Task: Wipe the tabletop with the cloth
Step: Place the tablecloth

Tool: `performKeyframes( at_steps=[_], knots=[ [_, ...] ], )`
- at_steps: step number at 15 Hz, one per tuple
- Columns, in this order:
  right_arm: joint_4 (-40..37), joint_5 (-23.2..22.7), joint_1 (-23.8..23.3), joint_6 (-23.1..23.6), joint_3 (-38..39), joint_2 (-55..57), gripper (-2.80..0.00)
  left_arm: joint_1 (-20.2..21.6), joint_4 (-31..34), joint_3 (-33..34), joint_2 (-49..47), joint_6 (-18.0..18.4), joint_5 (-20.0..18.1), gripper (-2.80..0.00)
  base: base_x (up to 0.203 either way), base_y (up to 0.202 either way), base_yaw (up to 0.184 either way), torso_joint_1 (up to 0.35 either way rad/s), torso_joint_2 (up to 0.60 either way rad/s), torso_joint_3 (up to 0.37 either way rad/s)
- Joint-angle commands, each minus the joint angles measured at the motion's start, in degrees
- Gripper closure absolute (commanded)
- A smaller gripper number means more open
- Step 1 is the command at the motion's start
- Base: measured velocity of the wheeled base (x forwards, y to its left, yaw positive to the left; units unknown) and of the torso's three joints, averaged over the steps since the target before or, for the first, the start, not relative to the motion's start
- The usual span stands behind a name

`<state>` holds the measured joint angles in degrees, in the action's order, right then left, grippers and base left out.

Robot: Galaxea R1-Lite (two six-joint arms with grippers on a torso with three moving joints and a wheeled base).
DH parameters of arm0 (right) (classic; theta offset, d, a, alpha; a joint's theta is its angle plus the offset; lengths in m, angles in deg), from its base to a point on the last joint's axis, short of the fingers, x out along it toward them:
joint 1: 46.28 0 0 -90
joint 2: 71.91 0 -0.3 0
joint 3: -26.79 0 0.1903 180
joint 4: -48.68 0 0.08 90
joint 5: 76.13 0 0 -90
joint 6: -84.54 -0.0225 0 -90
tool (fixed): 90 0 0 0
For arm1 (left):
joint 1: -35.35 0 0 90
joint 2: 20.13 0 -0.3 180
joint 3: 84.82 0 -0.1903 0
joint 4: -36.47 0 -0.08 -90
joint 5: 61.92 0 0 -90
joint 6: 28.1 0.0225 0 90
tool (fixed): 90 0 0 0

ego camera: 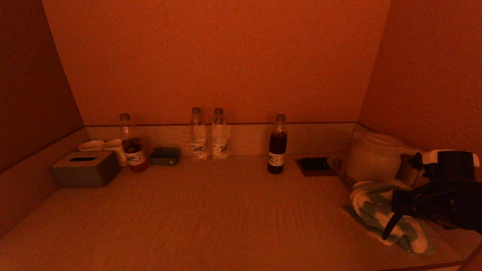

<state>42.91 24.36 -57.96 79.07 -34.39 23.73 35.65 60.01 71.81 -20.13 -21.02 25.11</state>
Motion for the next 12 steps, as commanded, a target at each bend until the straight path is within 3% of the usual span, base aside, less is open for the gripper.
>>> performKeyframes(
  at_steps=[1, 2, 7, 12],
  knots=[
    [0.2, 0.1, 0.0, -0.1, 0.1, 0.8, -1.82, 0.0, 0.0, 0.0, 0.0, 0.0, 0.0, 0.0, 0.0, 0.0, 0.0, 0.0, 0.0, 0.0],
    [0.2, 0.1, 0.0, -0.2, 0.0, 1.1, -2.8, 0.0, 0.0, 0.0, 0.0, 0.0, 0.0, 0.0, 0.0, 0.0, 0.0, 0.0, 0.0, 0.0],
    [0.1, -0.1, 0.1, -0.2, 0.2, -3.2, -2.8, 0.0, 0.0, 0.0, 0.0, 0.0, 0.0, 0.0, 0.0, 0.0, 0.0, 0.0, 0.0, 0.0],
    [-0.3, -0.9, 1.4, 0.3, 0.3, -16.5, -2.8, 0.0, 0.0, 0.0, 0.0, 0.0, 0.0, 0.0, 0.0, 0.0, 0.0, 0.0, 0.0, 0.0]
  ],
)
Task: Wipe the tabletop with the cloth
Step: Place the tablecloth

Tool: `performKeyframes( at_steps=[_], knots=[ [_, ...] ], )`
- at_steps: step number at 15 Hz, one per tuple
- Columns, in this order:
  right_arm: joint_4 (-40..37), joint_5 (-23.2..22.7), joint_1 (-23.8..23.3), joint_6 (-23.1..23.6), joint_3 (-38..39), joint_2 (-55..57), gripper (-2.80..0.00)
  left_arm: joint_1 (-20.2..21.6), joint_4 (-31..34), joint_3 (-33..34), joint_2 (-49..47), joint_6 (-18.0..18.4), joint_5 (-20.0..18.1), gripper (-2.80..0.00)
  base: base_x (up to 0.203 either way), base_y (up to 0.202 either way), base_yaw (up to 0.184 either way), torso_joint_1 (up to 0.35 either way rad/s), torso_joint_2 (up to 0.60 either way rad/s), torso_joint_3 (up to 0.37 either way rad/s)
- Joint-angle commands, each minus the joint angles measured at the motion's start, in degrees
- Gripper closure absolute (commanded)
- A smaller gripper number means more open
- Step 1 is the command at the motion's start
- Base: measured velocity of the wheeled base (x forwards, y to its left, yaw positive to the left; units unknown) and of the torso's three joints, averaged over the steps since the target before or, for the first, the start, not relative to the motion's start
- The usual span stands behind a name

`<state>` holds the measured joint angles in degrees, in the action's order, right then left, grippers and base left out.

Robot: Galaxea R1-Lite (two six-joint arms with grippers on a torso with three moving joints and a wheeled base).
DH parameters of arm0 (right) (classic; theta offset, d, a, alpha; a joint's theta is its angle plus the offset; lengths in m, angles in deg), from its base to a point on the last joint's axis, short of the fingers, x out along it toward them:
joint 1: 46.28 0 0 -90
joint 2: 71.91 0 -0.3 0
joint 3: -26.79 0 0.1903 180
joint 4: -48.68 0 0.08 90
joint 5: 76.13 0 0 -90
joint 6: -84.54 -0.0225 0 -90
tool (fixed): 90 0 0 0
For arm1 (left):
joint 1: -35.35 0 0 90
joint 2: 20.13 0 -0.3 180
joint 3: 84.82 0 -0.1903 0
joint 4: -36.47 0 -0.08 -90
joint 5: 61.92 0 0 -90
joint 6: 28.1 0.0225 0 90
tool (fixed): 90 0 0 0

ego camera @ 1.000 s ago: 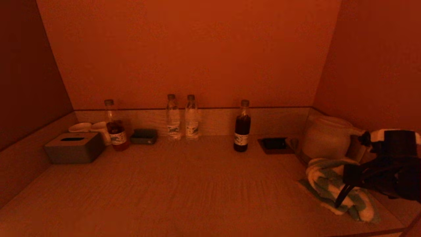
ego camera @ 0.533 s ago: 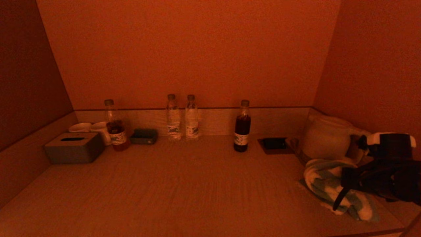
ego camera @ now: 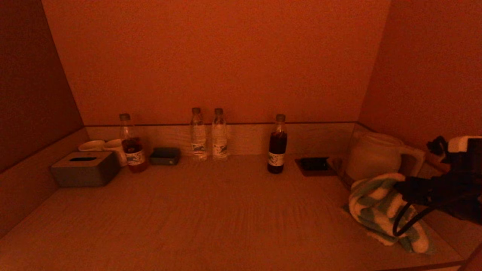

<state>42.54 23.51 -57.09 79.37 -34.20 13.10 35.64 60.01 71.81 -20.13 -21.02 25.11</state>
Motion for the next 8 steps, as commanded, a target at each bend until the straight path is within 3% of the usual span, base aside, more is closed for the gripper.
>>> performKeyframes(
  at_steps=[1, 5, 8],
  knots=[
    [-0.2, -0.1, 1.5, 0.3, 0.3, -9.4, -2.8, 0.0, 0.0, 0.0, 0.0, 0.0, 0.0, 0.0, 0.0, 0.0, 0.0, 0.0, 0.0, 0.0],
    [-4.7, -0.4, 6.1, 2.3, 0.5, -20.1, -2.8, 0.0, 0.0, 0.0, 0.0, 0.0, 0.0, 0.0, 0.0, 0.0, 0.0, 0.0, 0.0, 0.0],
    [-10.7, -0.4, 6.4, 3.1, -0.9, -18.7, -2.8, 0.1, 0.0, 0.0, 0.0, 0.0, 0.0, 0.0, 0.0, 0.0, 0.0, 0.0, 0.0, 0.0]
  ],
)
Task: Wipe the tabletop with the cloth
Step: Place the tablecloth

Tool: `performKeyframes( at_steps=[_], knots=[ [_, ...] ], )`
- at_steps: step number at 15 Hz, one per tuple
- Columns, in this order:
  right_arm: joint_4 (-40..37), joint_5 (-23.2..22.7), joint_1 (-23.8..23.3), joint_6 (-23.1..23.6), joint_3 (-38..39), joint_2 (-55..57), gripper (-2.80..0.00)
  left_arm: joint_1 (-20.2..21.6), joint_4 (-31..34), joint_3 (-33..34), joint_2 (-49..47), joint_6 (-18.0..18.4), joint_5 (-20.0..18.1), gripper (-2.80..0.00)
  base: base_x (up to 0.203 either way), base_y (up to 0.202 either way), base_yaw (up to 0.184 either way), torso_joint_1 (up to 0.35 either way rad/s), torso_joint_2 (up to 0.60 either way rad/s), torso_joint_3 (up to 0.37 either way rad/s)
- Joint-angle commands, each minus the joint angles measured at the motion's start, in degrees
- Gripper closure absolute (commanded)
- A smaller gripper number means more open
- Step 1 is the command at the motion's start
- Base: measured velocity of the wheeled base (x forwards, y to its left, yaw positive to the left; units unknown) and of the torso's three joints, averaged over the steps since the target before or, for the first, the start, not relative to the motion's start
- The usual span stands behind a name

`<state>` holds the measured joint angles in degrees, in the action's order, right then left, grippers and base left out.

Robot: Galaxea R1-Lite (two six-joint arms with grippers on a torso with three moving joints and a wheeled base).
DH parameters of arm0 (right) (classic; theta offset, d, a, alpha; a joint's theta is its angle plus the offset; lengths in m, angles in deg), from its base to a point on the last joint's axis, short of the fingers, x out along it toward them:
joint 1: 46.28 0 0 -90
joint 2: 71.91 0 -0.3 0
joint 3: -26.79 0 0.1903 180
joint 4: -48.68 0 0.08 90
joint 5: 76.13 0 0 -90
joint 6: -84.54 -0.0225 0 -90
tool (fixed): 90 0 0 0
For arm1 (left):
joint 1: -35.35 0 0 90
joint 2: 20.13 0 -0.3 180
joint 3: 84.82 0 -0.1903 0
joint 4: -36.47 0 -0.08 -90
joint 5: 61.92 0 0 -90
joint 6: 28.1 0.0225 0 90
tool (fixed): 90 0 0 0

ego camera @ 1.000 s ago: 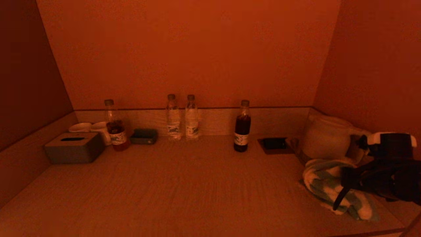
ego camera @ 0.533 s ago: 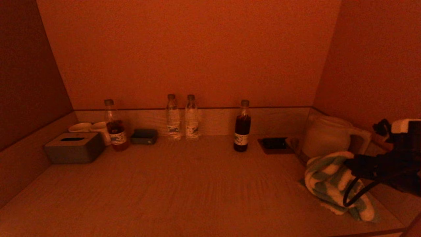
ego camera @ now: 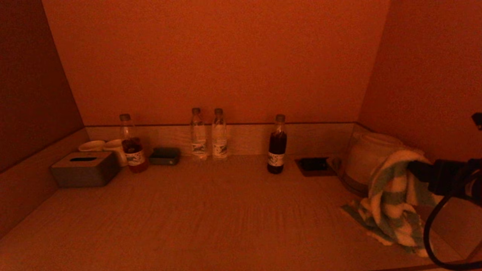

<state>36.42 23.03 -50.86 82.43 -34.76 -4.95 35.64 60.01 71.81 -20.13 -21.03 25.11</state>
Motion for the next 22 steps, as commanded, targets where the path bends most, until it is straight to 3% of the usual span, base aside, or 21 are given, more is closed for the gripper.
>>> performKeyframes(
  at_steps=[1, 4, 10, 12, 22],
  knots=[
    [-6.5, 0.2, -0.1, -0.4, -0.9, 1.6, -2.8, 0.1, 0.0, 0.0, 0.0, 0.0, 0.0, 0.0, 0.0, 0.0, 0.0, 0.0, 0.0, 0.0],
    [-10.4, 0.4, -0.8, -3.1, -2.5, 4.9, -2.8, 0.1, 0.0, 0.0, 0.0, 0.0, 0.0, 0.0, 0.0, 0.0, 0.0, 0.0, 0.0, 0.0],
    [-17.1, 0.8, -2.1, -10.4, -9.3, 22.2, -2.8, 0.0, 0.0, 0.0, 0.0, 0.0, 0.0, 0.0, 0.0, 0.0, 0.0, 0.0, 0.0, 0.0],
    [-22.7, 0.9, -2.1, -10.9, -12.0, 24.9, -2.8, 0.1, 0.0, 0.0, 0.0, 0.0, 0.0, 0.0, 0.0, 0.0, 0.0, 0.0, 0.0, 0.0],
    [-26.8, 1.3, -2.1, -11.7, -13.1, 31.3, -2.8, 0.1, 0.0, 0.0, 0.0, 0.0, 0.1, 0.0, 0.0, 0.0, 0.0, 0.0, 0.0, 0.0]
  ],
)
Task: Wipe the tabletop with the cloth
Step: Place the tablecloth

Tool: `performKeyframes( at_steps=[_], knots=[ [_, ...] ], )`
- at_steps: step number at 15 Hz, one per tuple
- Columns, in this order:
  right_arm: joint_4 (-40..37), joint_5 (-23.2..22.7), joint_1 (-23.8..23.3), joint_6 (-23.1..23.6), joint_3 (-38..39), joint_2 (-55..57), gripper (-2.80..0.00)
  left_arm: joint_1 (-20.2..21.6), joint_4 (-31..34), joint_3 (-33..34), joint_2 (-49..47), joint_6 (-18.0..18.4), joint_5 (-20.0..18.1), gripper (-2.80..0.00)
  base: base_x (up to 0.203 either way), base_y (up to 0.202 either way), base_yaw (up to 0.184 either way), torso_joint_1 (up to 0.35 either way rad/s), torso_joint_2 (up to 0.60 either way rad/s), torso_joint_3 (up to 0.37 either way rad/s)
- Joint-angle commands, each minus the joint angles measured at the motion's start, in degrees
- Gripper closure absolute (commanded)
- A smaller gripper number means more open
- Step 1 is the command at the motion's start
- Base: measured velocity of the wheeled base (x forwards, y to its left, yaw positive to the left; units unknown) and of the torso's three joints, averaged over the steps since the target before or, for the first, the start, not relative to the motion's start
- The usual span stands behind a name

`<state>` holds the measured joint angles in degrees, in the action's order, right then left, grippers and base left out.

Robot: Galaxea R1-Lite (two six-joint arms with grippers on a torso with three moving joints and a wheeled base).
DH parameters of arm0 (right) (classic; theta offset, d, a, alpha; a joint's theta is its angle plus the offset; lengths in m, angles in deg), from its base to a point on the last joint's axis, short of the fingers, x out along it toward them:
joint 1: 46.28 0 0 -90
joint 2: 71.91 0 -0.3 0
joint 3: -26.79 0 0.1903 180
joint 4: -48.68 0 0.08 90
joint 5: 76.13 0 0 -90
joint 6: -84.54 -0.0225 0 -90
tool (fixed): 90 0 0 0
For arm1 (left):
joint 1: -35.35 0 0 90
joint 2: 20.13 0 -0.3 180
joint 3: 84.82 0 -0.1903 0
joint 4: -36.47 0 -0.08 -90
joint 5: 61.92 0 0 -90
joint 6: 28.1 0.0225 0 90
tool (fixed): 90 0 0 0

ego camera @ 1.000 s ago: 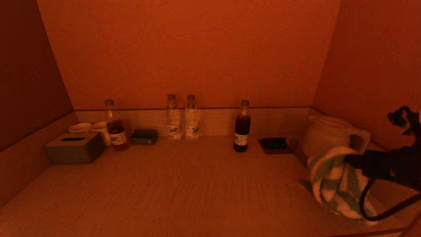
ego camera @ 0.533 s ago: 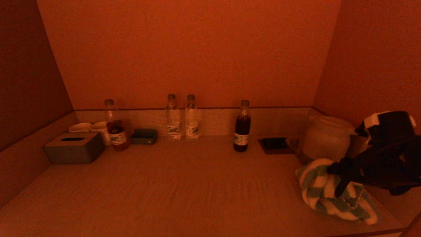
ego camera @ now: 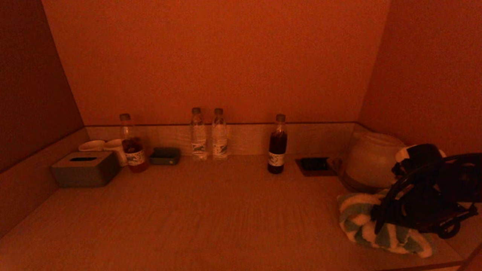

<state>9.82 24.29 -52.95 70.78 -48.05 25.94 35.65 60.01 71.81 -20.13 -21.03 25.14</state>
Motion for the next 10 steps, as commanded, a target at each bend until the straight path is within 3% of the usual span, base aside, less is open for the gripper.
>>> performKeyframes(
  at_steps=[1, 10],
  knots=[
    [-0.1, 0.0, 0.0, -0.1, 0.3, 0.3, -2.8, 0.0, 0.0, 0.0, 0.0, 0.0, 0.0, 0.0, 0.0, 0.0, 0.0, 0.0, 0.0, 0.0],
    [0.1, -0.2, 0.0, -0.3, 0.6, 1.1, -2.8, 0.0, 0.0, 0.0, 0.0, 0.0, 0.0, 0.0, 0.0, 0.0, 0.0, 0.0, 0.0, 0.0]
  ],
)
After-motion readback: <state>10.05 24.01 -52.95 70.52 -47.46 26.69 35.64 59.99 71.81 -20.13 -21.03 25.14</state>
